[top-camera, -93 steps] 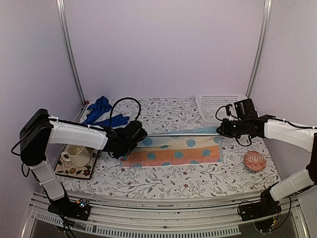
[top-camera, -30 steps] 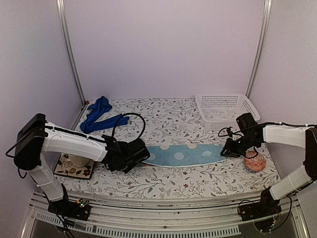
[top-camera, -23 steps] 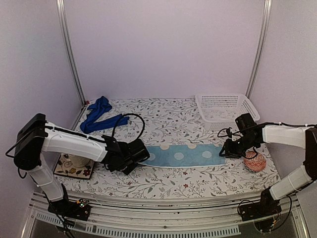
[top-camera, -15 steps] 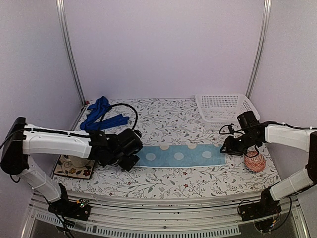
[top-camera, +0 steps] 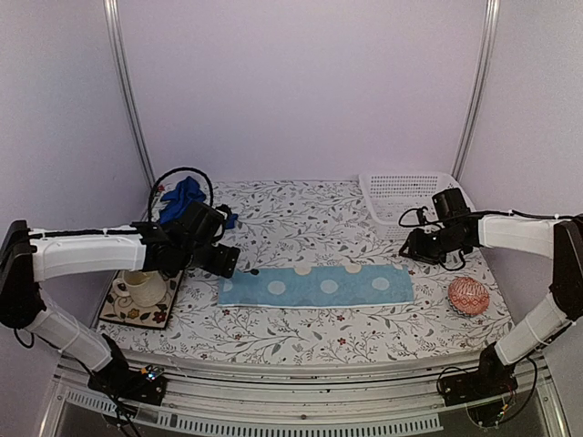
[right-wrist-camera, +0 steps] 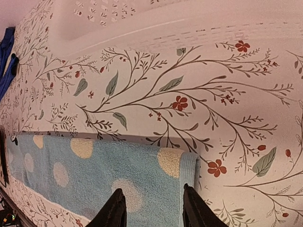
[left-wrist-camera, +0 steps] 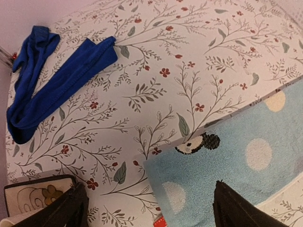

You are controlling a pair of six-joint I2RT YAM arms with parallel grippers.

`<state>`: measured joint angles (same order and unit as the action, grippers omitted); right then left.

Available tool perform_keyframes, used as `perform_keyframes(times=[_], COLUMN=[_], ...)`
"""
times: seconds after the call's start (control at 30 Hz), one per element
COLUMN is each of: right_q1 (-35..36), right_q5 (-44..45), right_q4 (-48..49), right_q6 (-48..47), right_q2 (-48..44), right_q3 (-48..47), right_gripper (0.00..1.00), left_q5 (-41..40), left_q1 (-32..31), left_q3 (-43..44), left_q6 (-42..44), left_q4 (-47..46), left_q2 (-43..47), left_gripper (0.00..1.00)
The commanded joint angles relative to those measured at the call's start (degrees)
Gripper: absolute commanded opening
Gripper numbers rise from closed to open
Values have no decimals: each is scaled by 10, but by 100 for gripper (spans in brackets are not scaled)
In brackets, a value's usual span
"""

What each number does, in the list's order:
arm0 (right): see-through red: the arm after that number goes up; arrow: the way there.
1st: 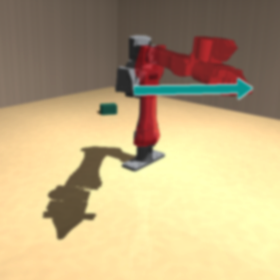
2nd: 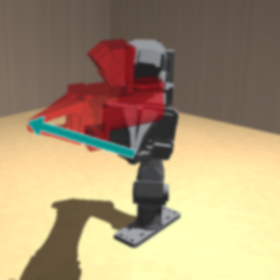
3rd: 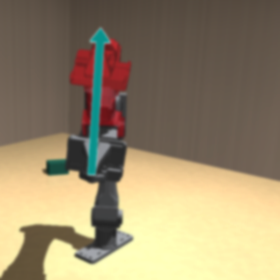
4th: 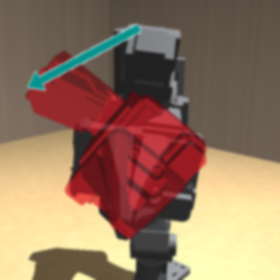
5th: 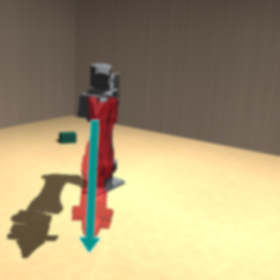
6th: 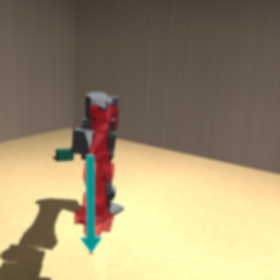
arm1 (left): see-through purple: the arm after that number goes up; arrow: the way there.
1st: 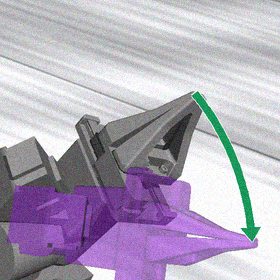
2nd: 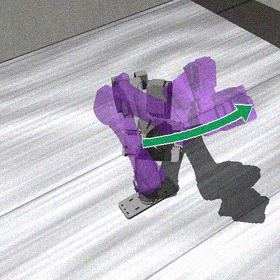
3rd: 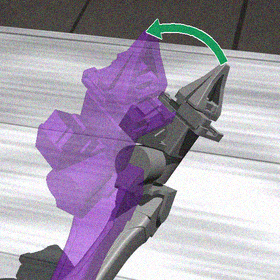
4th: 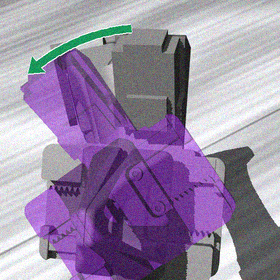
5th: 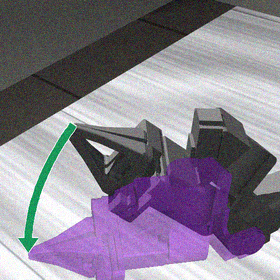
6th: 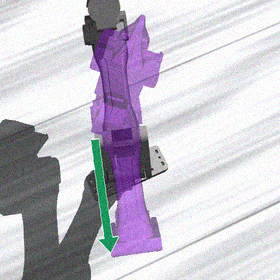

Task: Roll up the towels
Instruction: Fold the towel at the center of the board, then smooth out the towel at the center of the board.

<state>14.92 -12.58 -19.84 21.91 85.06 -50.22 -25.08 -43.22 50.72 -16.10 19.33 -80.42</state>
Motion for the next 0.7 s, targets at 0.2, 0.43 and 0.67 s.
perform_keyframes(times=[0.2, 0.43, 0.67], right_q1=[-4, -6, -9], right_q5=[7, 12, 12], right_q4=[38, 38, 40], right_q6=[8, 5, 4], right_q2=[37, 54, 64], right_q3=[22, 30, 35], right_gripper=[41, 38, 36], left_q5=[63, 51, 40], left_q1=[-17, -38, -52], left_q3=[-5, 0, -1], left_q6=[-13, -20, -24], left_q4=[-73, -80, -87], left_q2=[-59, -103, -119], left_gripper=[91, 90, 89])
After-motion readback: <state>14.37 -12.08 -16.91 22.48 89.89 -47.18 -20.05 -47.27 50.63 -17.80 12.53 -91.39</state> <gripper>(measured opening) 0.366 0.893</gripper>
